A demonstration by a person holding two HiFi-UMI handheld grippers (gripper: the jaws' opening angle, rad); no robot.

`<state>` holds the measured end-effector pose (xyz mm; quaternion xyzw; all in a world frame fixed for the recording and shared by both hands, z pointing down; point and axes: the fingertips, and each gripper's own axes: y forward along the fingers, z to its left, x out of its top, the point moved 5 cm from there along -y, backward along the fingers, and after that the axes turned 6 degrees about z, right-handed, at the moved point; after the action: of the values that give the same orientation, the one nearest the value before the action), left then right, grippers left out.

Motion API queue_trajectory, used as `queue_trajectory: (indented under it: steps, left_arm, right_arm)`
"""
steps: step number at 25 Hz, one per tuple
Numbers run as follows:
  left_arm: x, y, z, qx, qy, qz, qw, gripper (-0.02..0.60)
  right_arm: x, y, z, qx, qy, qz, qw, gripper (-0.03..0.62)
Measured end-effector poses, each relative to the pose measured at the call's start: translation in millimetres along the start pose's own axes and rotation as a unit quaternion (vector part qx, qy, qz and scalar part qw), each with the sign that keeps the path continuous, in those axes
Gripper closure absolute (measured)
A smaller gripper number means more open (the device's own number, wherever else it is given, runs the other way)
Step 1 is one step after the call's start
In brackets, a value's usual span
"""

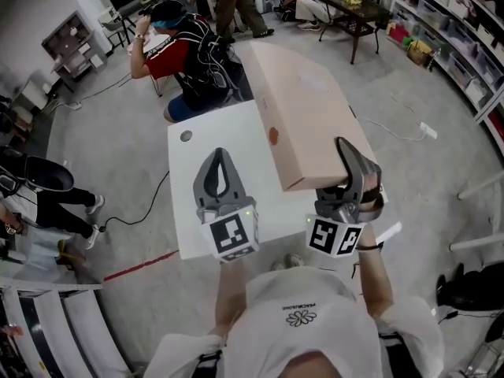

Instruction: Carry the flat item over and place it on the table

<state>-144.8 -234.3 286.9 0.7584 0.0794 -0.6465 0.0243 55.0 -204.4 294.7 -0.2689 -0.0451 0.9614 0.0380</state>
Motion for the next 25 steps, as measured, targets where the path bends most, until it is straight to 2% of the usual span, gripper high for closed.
queue_trajectory:
  steps: [4,10,19,25]
  left_arm:
    - [-4,-2,0,0.006,-0.004,0.008,0.9999,0.566]
    - [-7,-6,1,0.013,-0.007,0.014,0.9998,0.566]
    - [-4,-5,-7,0.016,-0.006,0.019,0.9997,0.566]
    - [-14,-10,-5,0.022,-0.011,0.030,0.9992,0.566]
  right_arm:
    - [-8,5,10,0.010,-0.092,-0.005,0.996,0.306]
    - [-16,3,20,0.016,-0.148,-0.007,0.989,0.306]
    - [-27,7,18,0.026,-0.165,-0.011,0.986,0.306]
    - [-31,13,30,0.071,-0.164,-0.007,0.984,0.306]
